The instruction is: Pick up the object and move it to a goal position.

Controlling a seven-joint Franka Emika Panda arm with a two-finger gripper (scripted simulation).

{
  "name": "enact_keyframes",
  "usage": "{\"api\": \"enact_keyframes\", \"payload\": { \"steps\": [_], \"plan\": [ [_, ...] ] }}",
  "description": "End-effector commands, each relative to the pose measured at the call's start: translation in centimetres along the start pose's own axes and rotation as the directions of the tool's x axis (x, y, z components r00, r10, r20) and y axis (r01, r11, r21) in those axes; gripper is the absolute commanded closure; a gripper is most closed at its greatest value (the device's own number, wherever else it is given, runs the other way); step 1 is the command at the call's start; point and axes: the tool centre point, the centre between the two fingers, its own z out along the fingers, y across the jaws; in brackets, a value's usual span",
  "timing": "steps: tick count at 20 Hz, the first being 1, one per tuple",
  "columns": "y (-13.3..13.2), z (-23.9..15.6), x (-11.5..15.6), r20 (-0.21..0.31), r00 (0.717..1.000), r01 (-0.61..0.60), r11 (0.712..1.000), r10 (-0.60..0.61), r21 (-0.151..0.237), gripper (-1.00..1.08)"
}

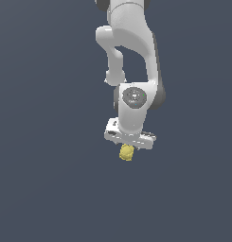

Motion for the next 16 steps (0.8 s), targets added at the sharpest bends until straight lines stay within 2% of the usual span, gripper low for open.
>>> {"api": "enact_keyframes", "payload": {
  "steps": [1,11,16],
  "plan": [
    [-0.2,0.5,0.2,0.000,1.000,-0.026,1.000,0.026,-0.002,-0.92],
    [-0.4,1.4,0.3,0.001,0.999,-0.043,0.999,0.043,-0.004,-0.92],
    [-0.4,3.4,0.2,0.001,0.999,-0.045,0.999,0.045,-0.004,-0.92]
  ]
}}
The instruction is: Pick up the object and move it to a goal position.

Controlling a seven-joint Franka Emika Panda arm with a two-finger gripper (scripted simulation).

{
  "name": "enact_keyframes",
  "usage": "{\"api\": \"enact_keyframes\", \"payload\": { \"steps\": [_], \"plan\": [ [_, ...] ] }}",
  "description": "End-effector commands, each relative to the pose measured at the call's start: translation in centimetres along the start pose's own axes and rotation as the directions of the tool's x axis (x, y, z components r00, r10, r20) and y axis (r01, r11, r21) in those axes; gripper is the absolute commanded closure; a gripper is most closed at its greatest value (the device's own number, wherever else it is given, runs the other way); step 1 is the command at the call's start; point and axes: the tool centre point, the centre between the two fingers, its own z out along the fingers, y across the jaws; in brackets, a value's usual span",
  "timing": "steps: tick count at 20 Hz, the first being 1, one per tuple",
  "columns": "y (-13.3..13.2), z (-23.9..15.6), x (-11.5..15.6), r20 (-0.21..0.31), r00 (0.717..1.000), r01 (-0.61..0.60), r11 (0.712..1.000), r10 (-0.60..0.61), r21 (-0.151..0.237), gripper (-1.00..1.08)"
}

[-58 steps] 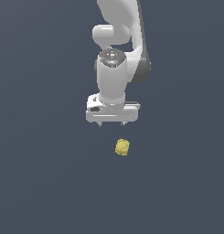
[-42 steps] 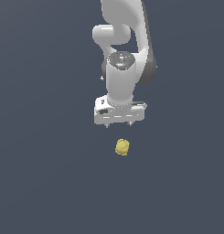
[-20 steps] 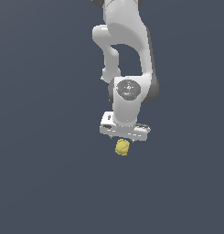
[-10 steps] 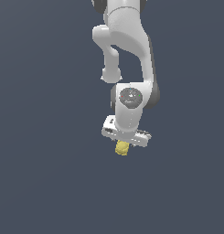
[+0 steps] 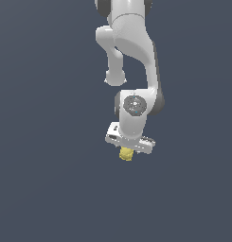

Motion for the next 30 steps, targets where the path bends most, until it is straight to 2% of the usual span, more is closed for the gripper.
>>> {"api": "enact_keyframes", "payload": {
  "steps": [1,10,11,23,30],
  "plan": [
    [0.0,1.4,-0.1,0.001,1.000,-0.001,1.000,0.001,-0.001,-0.92],
    [0.0,3.5,0.0,0.001,1.000,-0.003,1.000,0.003,-0.001,-0.92],
    [0.0,3.5,0.0,0.001,1.000,-0.003,1.000,0.003,-0.001,1.08],
    [0.1,3.4,0.0,0.001,1.000,-0.003,1.000,0.003,-0.001,1.08],
    [2.2,1.7,0.0,0.001,1.000,-0.003,1.000,0.003,-0.001,1.08]
  ]
}}
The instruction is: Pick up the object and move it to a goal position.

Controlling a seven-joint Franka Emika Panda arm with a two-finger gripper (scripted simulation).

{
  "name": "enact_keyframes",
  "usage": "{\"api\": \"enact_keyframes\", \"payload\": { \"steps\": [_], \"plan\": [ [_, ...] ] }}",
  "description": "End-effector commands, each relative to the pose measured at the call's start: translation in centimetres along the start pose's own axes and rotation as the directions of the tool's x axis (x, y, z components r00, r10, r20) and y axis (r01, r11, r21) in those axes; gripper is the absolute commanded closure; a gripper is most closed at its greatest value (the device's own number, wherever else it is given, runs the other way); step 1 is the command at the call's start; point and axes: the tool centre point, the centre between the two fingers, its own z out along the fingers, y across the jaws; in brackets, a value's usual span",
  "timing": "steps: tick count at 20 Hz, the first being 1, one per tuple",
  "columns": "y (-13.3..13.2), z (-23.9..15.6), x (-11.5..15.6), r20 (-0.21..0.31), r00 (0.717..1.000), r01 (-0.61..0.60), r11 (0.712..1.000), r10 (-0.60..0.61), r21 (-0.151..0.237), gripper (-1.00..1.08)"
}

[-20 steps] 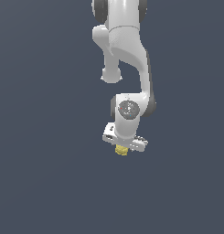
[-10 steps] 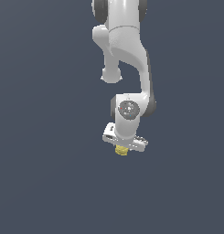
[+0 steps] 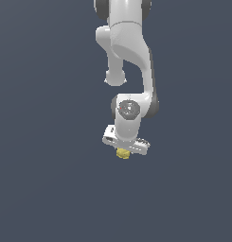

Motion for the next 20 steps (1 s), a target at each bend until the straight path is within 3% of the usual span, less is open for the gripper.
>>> {"api": "enact_keyframes", "payload": {
  "steps": [1,12,20],
  "plan": [
    [1.2,-1.0,0.0,-0.001,1.000,-0.001,1.000,0.001,0.000,1.08],
    [9.1,-7.2,0.1,-0.001,1.000,-0.001,1.000,0.001,0.001,1.08],
    [11.6,-9.3,0.3,-0.001,1.000,-0.001,1.000,0.001,0.001,1.08]
  ]
}}
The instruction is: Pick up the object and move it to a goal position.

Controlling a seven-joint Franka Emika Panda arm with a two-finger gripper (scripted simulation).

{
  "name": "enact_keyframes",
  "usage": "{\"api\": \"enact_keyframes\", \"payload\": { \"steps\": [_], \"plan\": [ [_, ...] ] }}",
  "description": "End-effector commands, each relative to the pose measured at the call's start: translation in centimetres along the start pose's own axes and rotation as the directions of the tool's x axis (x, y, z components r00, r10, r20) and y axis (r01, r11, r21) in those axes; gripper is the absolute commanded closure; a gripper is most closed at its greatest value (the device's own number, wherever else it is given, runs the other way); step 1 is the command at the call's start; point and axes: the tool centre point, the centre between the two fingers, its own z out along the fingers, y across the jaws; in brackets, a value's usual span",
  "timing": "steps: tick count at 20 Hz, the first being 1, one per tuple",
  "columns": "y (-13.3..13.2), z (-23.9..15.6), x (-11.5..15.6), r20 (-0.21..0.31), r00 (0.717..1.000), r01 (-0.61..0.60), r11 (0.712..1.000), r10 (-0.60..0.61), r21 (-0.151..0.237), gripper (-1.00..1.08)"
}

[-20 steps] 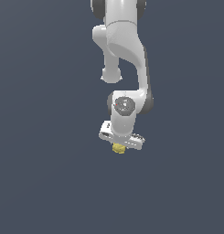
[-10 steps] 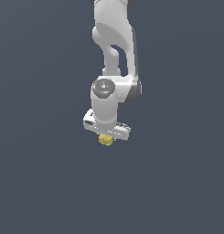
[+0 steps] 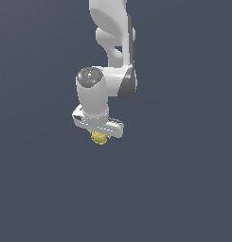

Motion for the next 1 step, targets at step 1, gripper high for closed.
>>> {"api": "enact_keyframes", "payload": {
  "steps": [1],
  "plan": [
    [0.23,-0.21,0.03,0.001,1.000,0.002,1.000,-0.002,0.000,1.08]
  ]
}}
